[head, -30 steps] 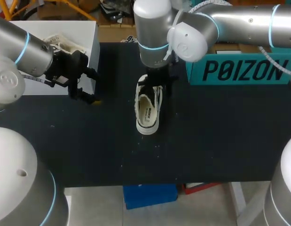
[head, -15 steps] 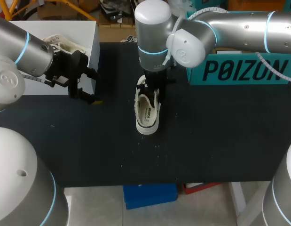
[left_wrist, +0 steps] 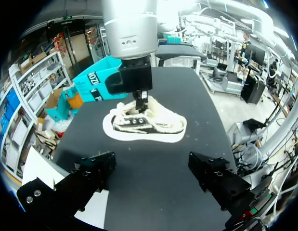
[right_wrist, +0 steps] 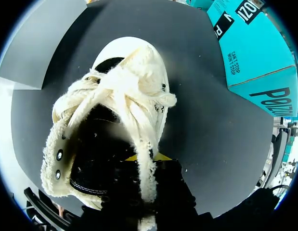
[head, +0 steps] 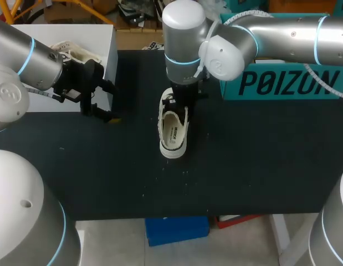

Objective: Take the shoe out of the shoebox, open the shoe tongue, remove and reinsert the insole, then place the shoe into the shoebox

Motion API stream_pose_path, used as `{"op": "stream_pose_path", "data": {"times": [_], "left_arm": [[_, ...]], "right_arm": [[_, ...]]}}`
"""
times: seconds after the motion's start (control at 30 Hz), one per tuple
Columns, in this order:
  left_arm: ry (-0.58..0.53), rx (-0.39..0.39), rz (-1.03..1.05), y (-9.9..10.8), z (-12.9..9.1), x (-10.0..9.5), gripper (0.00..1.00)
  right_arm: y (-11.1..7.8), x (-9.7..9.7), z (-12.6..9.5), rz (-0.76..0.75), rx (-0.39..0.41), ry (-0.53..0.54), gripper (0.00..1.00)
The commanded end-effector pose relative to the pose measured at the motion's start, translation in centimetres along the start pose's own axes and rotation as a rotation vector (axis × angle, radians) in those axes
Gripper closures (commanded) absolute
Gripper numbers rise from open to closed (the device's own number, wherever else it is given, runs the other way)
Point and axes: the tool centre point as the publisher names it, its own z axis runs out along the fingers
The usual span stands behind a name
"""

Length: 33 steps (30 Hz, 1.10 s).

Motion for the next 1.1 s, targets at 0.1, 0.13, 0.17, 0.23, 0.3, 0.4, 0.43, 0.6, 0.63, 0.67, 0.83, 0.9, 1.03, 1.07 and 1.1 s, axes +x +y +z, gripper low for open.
{"op": "stream_pose_path", "data": {"times": [0.1,0.13,0.17,0.23,0.3,0.4,0.43,0.6,0.63,0.67,0.83,0.9,1.03,1.07,1.1], "left_arm": [[-0.002,-0.006,-0.001,-0.1,0.0,0.1,0.0],[-0.002,-0.006,-0.001,-0.1,0.0,0.1,0.0],[-0.002,-0.006,-0.001,-0.1,0.0,0.1,0.0],[-0.002,-0.006,-0.001,-0.1,0.0,0.1,0.0],[-0.002,-0.006,-0.001,-0.1,0.0,0.1,0.0],[-0.002,-0.006,-0.001,-0.1,0.0,0.1,0.0],[-0.002,-0.006,-0.001,-0.1,0.0,0.1,0.0],[-0.002,-0.006,-0.001,-0.1,0.0,0.1,0.0],[-0.002,-0.006,-0.001,-0.1,0.0,0.1,0.0],[-0.002,-0.006,-0.001,-0.1,0.0,0.1,0.0],[-0.002,-0.006,-0.001,-0.1,0.0,0.1,0.0],[-0.002,-0.006,-0.001,-0.1,0.0,0.1,0.0],[-0.002,-0.006,-0.001,-0.1,0.0,0.1,0.0],[-0.002,-0.006,-0.001,-0.1,0.0,0.1,0.0],[-0.002,-0.006,-0.001,-0.1,0.0,0.1,0.0]], "right_arm": [[0.0,0.1,0.2,0.0,-0.001,0.001,1.0],[0.0,0.1,0.2,0.0,-0.001,0.001,1.0],[0.0,0.1,0.2,0.0,-0.001,0.001,1.0],[0.0,0.1,0.2,0.0,-0.001,0.001,1.0],[0.0,0.1,0.2,0.0,-0.001,0.001,1.0],[0.0,0.1,0.2,0.0,-0.001,0.001,1.0],[0.0,0.1,0.2,0.0,-0.001,0.001,1.0],[0.0,0.1,0.2,0.0,-0.001,0.001,1.0],[0.0,0.1,0.2,0.0,-0.001,0.001,1.0],[0.1,0.0,-0.4,-0.002,-0.002,0.004,1.0],[1.0,-0.7,-3.7,-0.017,0.008,0.005,1.0],[1.1,-1.1,-6.0,-0.054,0.011,0.005,1.0],[1.3,-2.1,-10.4,-0.151,-0.012,0.004,1.0],[1.4,-2.5,-11.5,-0.169,-0.027,0.012,1.0],[1.5,-2.8,-12.8,-0.199,-0.041,0.013,1.0]]}}
